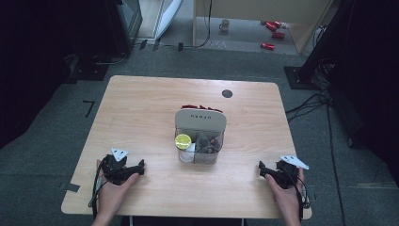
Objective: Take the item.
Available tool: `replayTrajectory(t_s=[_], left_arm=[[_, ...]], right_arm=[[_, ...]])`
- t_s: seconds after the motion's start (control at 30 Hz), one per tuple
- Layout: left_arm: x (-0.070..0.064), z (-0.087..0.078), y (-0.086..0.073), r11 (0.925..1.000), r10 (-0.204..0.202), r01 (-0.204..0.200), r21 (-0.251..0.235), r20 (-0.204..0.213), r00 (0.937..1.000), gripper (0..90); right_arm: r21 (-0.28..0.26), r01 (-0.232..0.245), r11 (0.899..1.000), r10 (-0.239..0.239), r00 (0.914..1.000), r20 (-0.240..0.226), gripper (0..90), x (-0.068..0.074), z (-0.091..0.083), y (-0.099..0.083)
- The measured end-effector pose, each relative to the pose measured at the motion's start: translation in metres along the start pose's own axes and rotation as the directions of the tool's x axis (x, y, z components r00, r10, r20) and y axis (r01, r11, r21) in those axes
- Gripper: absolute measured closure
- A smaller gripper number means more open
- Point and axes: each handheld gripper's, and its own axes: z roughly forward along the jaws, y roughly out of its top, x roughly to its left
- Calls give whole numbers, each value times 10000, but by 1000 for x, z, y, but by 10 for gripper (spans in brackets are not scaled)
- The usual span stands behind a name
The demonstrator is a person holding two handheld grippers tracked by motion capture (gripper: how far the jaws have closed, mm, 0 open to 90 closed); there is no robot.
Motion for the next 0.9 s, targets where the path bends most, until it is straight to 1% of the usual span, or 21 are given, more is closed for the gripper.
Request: replayTrajectory(t_s=[0.1,0.2,0.23,0.3,0.4,0.47,0.5,0.53,0.57,0.6,0.63,0.67,0.73,0.77,0.83,0.87,0.9], left_arm=[[2,-1,-1,10000,87,-86,-47,91,9999,48],[4,-2,-1,10000,18,-18,-35,21,10000,74],[4,-2,-1,10000,-6,6,-31,10,10000,74],[4,-2,-1,10000,-27,27,-28,-35,10000,74],[3,-4,-1,10000,77,-77,-30,-266,9996,83],[-1,-7,0,9999,29,-34,-134,-331,9994,129],[-3,-8,2,9997,125,-131,-206,-319,9994,139],[-6,-10,4,9992,211,-219,-324,-252,9995,145],[-8,-12,6,9987,245,-252,-435,-168,9996,171],[-13,-15,10,9972,363,-371,-654,-130,9993,209],[-17,-18,13,9954,491,-494,-822,-59,9988,253],[-22,-20,16,9936,572,-564,-974,49,9984,280],[-30,-23,23,9907,704,-649,-1195,422,9966,317],[-35,-24,27,9898,743,-658,-1260,635,9952,335],[-41,-24,33,9895,691,-556,-1338,985,9927,359],[-45,-24,38,9896,578,-395,-1384,1312,9897,379],[-47,-24,42,9893,553,-333,-1418,1542,9865,398]], right_arm=[[-31,61,10000,-61,9999,107,148,0,-1,-1],[-145,34,9999,-35,10000,-22,187,4,-2,1],[-253,127,9996,-128,9999,-62,200,6,-3,3],[-459,313,9985,-321,9993,-171,216,12,-5,8],[-660,541,9964,-571,9973,-455,242,23,-7,17],[-774,684,9946,-738,9949,-685,265,31,-8,22],[-858,707,9938,-773,9940,-771,280,35,-8,24],[-960,741,9926,-826,9927,-880,298,39,-8,27],[-1087,765,9911,-874,9911,-999,323,43,-9,29],[-1170,812,9898,-939,9898,-1076,355,46,-9,31],[-1270,888,9879,-1048,9866,-1251,379,52,-9,35],[-1381,929,9861,-1123,9838,-1397,404,57,-9,37],[-1583,974,9826,-1237,9783,-1661,456,66,-8,43],[-1656,977,9813,-1279,9747,-1831,477,70,-8,45],[-1764,1017,9790,-1377,9689,-2056,509,77,-5,50],[-1782,1035,9785,-1407,9675,-2103,531,80,-4,52],[-1878,1059,9765,-1458,9661,-2133,549,84,-2,55]])
